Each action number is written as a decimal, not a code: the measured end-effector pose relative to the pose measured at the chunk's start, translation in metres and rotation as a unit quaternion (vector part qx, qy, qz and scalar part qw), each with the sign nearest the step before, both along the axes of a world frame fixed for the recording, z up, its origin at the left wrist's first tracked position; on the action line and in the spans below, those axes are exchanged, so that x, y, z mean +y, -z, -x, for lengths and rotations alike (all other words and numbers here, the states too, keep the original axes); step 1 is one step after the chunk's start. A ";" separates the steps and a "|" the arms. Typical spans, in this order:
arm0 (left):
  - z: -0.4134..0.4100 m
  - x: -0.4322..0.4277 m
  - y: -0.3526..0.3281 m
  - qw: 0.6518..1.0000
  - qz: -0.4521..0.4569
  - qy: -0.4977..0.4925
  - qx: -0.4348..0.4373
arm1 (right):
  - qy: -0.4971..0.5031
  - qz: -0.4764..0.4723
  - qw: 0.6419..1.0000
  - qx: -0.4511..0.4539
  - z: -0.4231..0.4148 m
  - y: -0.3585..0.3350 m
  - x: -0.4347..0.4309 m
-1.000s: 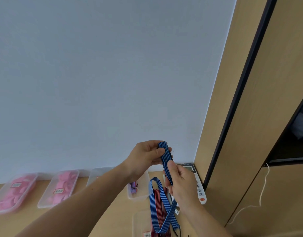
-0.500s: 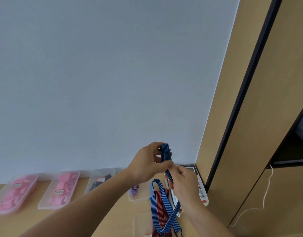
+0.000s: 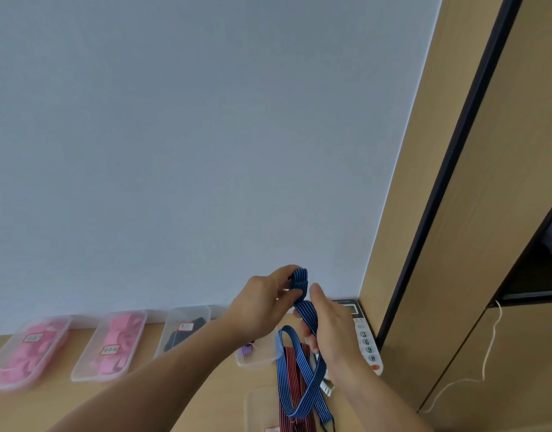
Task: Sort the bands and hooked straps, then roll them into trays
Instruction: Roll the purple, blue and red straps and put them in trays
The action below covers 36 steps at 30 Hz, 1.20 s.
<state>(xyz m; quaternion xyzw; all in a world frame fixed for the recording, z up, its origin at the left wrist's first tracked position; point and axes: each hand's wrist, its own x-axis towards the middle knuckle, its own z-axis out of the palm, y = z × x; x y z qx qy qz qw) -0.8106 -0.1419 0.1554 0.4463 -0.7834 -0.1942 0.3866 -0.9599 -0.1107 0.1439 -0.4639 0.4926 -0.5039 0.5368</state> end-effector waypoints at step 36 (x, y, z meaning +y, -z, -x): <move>0.016 0.006 -0.026 0.891 -0.338 0.070 0.295 | 0.063 0.107 0.992 0.006 0.000 0.004 0.012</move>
